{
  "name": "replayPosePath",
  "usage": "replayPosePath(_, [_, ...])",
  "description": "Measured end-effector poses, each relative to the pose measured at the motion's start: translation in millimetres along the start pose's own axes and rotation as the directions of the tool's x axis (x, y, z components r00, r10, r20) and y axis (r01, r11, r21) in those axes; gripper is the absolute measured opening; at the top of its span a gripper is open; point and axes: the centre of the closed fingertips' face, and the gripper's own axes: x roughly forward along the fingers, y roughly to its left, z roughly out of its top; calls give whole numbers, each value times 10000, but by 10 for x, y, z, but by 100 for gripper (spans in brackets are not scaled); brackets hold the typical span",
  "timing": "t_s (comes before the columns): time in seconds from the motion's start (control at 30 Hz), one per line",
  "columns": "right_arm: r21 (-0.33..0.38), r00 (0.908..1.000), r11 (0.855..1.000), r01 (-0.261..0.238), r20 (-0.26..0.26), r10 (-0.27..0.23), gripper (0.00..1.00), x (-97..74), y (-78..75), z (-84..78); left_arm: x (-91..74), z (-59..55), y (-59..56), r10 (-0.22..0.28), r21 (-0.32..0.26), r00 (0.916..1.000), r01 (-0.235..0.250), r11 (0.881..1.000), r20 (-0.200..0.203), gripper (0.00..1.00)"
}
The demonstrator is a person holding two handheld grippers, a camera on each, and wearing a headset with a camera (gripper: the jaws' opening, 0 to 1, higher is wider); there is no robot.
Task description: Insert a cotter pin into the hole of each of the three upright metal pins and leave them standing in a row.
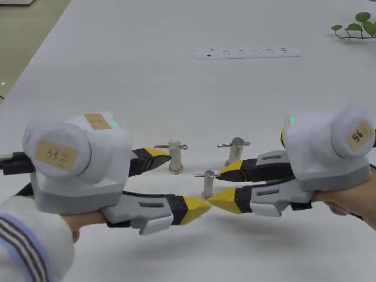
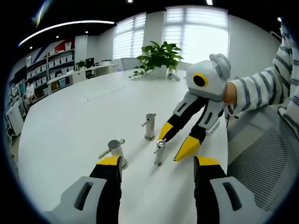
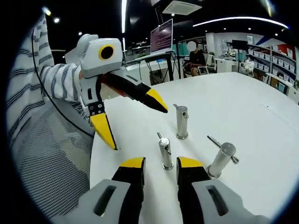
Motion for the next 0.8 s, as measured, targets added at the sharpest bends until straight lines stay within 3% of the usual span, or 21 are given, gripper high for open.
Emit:
replayPosePath(0.13, [70, 9999, 9999, 86, 110, -87, 25, 48, -14, -1, -52, -6, -23, 85, -298, 9993, -74, 9995, 359, 77])
replayPosePath(0.23, [-17, 9997, 9998, 174, 184, -174, 31, 92, -37, -4, -68, -78, -43, 111, -445, 9997, -101, 9990, 209, 88])
replayPosePath(0.3, [-11, 9997, 9999, 101, 217, -101, 29, 112, -27, -3, -76, -123, -51, 147, -366, 9999, -144, 9992, 61, 93])
replayPosePath(0.53, [166, 9998, 9998, -150, 120, 148, 19, 190, -4, -44, -99, -221, -149, -4, -450, 9998, -4, 9990, -186, 97])
replayPosePath(0.67, [80, 9998, 10000, -37, 179, 36, 15, 200, -28, -44, -91, -232, -223, -124, -686, 9999, 118, 9976, -73, 99])
replayPosePath(0.8, [13, 9996, 10000, 80, 253, -80, 10, 211, -65, -33, -77, -281, -301, -225, -674, 9995, 211, 9975, -213, 99])
